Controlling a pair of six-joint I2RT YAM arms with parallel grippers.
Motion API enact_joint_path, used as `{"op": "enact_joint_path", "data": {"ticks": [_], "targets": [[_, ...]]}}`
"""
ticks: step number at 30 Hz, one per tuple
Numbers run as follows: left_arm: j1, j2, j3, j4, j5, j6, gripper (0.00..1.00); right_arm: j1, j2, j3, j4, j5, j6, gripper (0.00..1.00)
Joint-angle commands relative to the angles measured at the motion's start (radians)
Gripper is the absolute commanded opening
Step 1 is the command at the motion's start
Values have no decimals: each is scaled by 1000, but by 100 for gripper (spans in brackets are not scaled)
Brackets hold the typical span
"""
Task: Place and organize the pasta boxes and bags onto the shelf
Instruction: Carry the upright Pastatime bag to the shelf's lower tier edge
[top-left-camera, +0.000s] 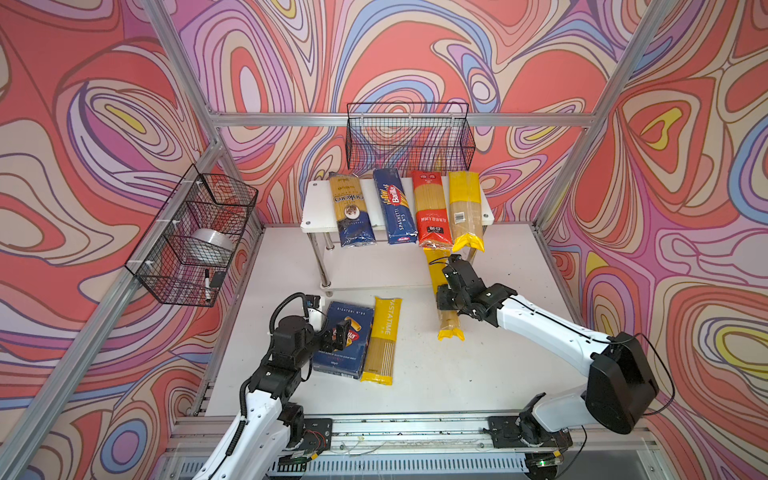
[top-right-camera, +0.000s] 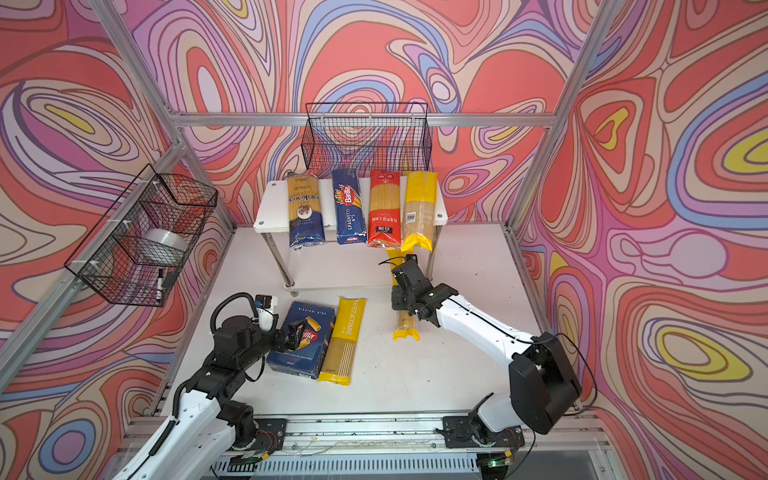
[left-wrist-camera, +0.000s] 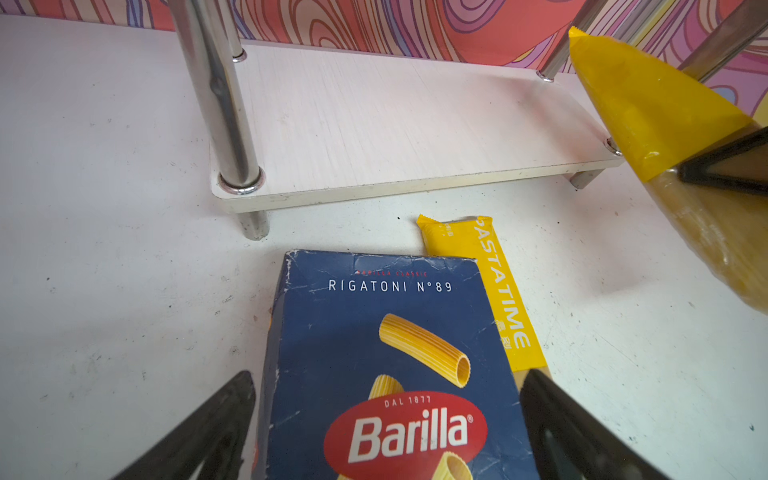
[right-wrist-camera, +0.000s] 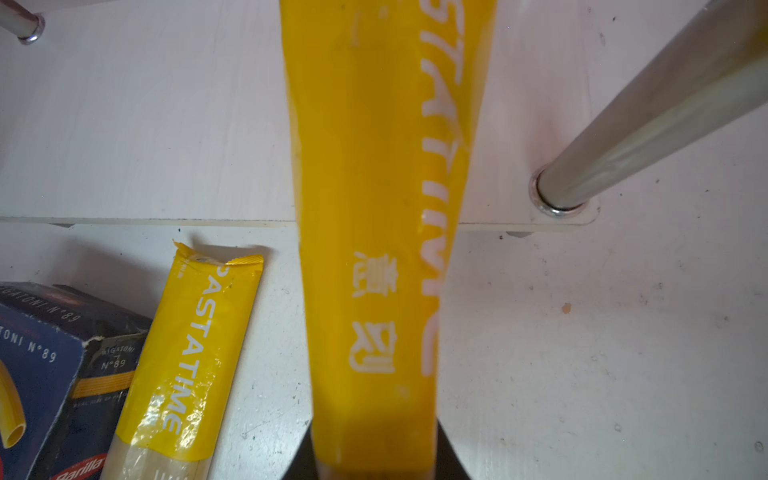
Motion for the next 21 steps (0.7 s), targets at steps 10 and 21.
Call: {"op": "enact_joint_path", "data": {"ticks": [10, 21], "targets": [[-2, 1, 21, -11, 11, 11, 100, -63, 29, 58, 151, 37, -70, 6], [-2, 0, 21, -10, 4, 9, 100, -105, 119, 93, 228, 12, -81, 6]]}}
